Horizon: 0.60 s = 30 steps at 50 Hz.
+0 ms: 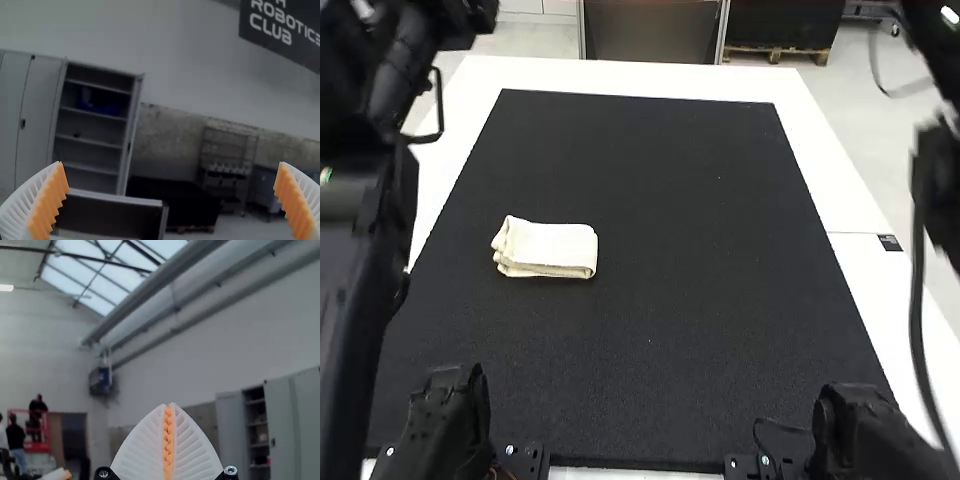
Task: Fold the towel.
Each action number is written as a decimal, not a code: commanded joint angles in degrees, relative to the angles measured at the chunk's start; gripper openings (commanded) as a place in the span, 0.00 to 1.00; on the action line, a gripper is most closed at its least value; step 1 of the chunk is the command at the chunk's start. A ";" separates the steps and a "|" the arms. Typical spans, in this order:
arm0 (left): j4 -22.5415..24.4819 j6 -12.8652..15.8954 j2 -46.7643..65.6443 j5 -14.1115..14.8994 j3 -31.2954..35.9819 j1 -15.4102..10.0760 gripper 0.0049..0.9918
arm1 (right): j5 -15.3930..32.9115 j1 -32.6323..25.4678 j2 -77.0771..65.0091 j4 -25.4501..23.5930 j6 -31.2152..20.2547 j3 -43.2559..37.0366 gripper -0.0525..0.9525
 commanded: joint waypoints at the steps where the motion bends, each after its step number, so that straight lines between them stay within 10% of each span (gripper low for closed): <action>1: 0.50 -3.51 -5.85 0.31 -2.24 1.18 0.97 | -2.35 -3.76 -7.17 -0.92 6.04 -4.35 0.07; 17: 1.38 -8.34 -20.18 1.62 -9.79 4.08 0.96 | -2.17 -8.24 -24.22 -4.87 7.27 -14.28 0.08; 30: -1.88 0.71 -25.89 1.18 -14.63 11.03 0.96 | 7.41 -9.91 -33.89 -8.92 2.44 -17.45 0.20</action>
